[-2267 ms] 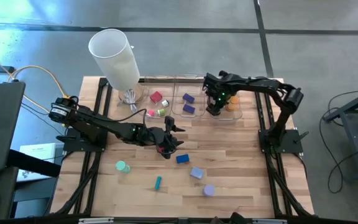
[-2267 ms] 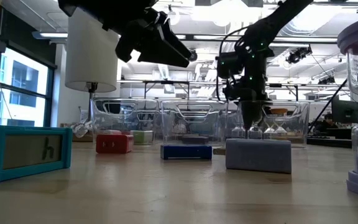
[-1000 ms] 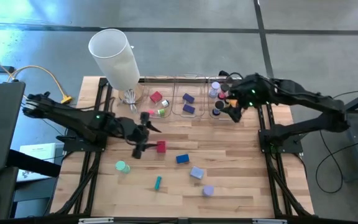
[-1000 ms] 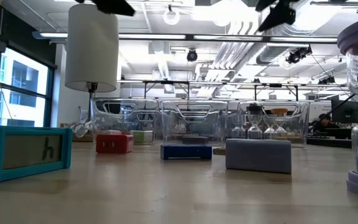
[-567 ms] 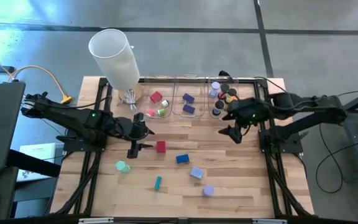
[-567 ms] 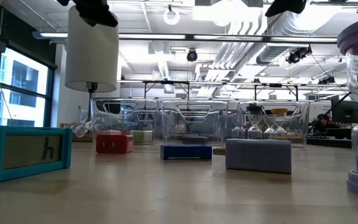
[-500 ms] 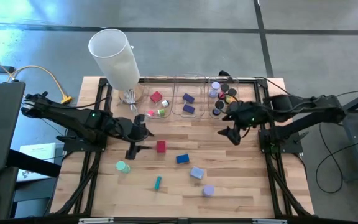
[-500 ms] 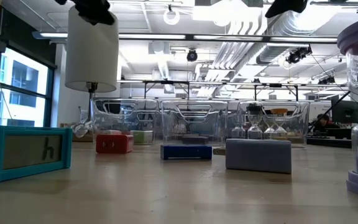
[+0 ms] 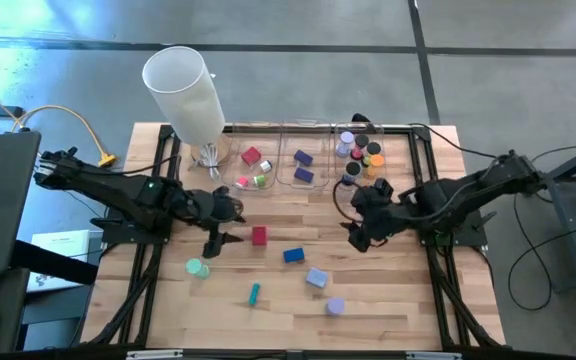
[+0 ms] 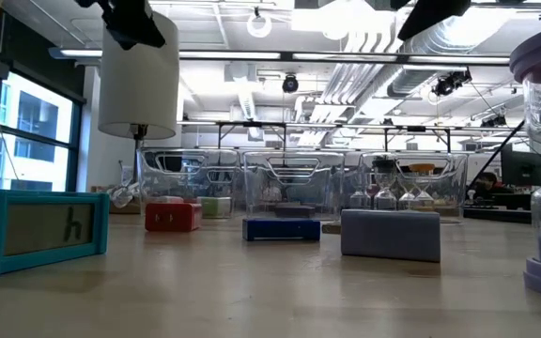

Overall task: Pick & Place Office items
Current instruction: Put the red charger adapter into the left transparent bin

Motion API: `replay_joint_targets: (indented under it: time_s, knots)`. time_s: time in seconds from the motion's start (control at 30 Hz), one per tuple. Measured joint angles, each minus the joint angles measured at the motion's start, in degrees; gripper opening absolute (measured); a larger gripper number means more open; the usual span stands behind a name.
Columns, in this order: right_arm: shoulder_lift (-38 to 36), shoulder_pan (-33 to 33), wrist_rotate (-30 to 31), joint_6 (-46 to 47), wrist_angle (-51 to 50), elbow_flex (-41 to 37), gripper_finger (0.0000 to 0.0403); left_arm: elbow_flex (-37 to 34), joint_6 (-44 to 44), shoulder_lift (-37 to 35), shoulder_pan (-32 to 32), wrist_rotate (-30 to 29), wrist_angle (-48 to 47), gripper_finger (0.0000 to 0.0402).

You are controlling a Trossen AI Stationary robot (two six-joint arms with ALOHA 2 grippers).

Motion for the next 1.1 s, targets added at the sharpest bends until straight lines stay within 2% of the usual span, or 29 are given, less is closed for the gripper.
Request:
replay_joint_targets:
  time_s: [0.2,0.47,0.67,0.8,0.97,1.1]
  knots:
    - [1.54,0.32,2.44,-4.57,0.00,-0.02,0.0316,0.00,-11.12,3.23,0.14,-1.37,1.23,0.0246]
    - [1.66,0.34,3.60,-1.39,-0.04,-0.02,0.0316,0.00,-8.93,7.46,1.63,-1.58,4.68,0.0246]
    - [1.66,1.76,3.87,0.57,0.00,-0.02,0.0316,0.00,-8.24,7.79,1.88,-3.18,4.45,0.0246]
    - [1.66,1.79,6.19,0.32,0.07,-0.02,0.0316,0.00,-6.86,7.84,0.86,-4.02,4.70,0.0246]
    - [1.66,1.81,7.69,-2.70,0.44,-0.02,0.0316,0.00,-11.06,9.80,0.38,-10.46,5.46,0.0246]
    - [1.66,1.81,7.51,-5.05,0.63,-0.02,0.0316,0.01,-16.28,10.93,0.43,-11.23,5.95,0.0246]
